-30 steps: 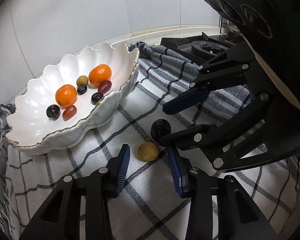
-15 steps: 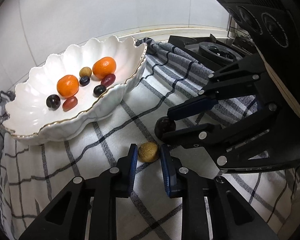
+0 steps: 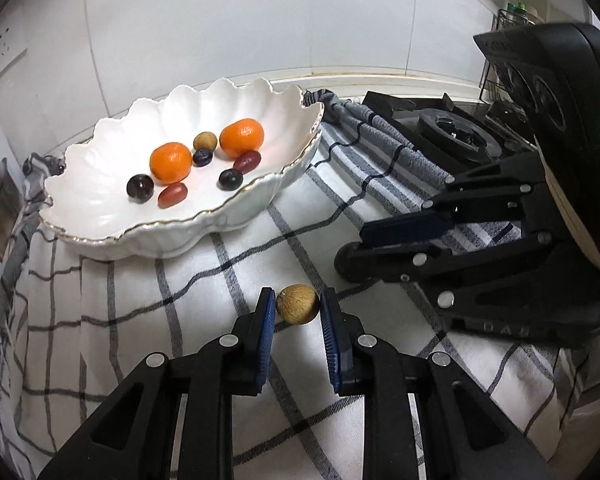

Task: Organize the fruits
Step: 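Grasp the brown round fruit with the left tool while the right tool grasps a dark plum, then carry the brown fruit and plum over the bowl and open both tools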

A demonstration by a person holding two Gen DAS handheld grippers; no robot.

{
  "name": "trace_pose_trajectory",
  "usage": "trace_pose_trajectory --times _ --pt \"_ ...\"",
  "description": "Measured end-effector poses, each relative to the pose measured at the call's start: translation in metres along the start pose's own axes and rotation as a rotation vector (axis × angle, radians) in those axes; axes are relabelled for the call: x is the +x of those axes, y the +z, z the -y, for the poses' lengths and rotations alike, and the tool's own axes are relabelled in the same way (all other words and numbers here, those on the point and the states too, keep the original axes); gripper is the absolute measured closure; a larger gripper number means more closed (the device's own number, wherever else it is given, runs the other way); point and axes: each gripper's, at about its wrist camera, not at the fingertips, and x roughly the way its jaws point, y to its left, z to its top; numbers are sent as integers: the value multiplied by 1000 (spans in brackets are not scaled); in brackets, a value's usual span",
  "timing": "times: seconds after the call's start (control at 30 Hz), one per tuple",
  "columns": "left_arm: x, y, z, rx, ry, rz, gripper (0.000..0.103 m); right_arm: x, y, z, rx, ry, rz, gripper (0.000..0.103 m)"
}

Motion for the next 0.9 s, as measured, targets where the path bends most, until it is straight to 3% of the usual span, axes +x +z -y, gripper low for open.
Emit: trace_pose_trajectory --times 0.27,0.33,0.37,0.57,0.63,0.9 --pt "-8 -6 -3 -43 26 12 79 3 4 -1 12 -3 4 81" --pt "-11 -6 -4 -50 35 18 79 8 7 1 21 -10 -11 70" --pt "-12 -6 -4 -52 41 21 79 10 7 1 24 -12 -21 69" --pt "-16 -6 -6 -67 74 28 79 23 3 6 50 -13 -59 70" --pt "-16 -6 -7 -79 79 25 79 23 2 6 48 -21 -52 75" --pt "-21 -3 -6 -112 89 35 79 8 -2 4 56 -30 -6 75"
